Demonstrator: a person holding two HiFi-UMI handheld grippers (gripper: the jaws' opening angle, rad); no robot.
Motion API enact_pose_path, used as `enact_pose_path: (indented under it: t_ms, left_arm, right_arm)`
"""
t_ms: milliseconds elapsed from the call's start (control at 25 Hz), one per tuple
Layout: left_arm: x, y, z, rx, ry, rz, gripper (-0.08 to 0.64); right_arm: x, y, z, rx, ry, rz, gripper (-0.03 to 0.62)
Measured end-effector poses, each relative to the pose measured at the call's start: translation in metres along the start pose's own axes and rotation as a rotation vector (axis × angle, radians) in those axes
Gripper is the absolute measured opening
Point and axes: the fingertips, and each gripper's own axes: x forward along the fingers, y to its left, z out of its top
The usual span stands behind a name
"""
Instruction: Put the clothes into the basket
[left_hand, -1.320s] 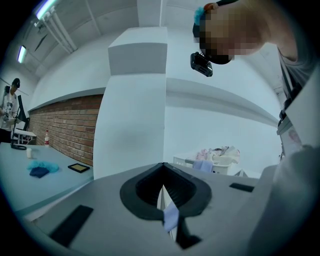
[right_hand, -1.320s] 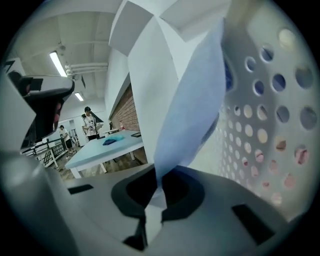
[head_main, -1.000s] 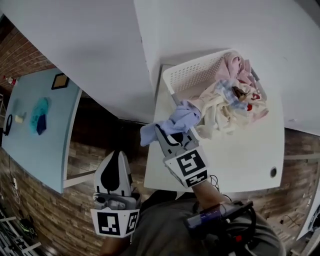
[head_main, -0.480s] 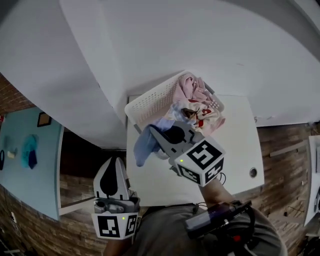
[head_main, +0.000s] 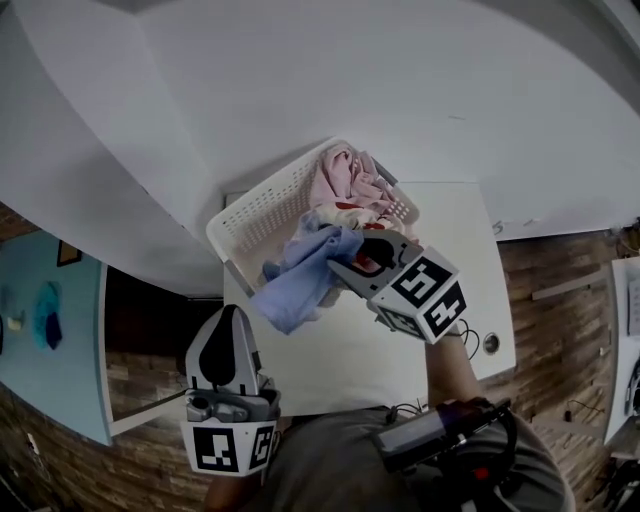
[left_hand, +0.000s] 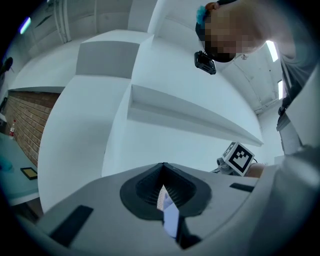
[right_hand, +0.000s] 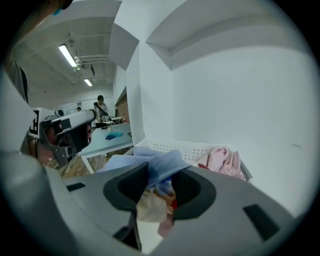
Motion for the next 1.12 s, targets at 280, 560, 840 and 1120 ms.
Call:
enact_pose_path:
  t_ms: [280,560,840,1120]
  left_arm:
    - [0.015,-0.035,-0.008,0.009,0.022,-0.041,0.008]
    - [0.015,-0.068,-0.011,0.034,0.035,-0.063,0.008]
    - [0.011,-0.085,-0.013,0.055,0.050,-0.069,0.008]
    - [-0.001,-0.089,0.001,0.084,0.028,-0.055,0.008]
  right_arm:
    - [-0.029,-0.030,-0.041,0.091,0.002,-0.005,0.219]
    - [-0.070,-0.052,-0.050,0.160,-0.140,-0.093,0.165]
    - [-0.105,-0.046,-0.041,0.150,-0.293,-0.157,0.060]
    - [-0.121,-0.011,-0.032,0.105,-0.388,-0.244,0.029]
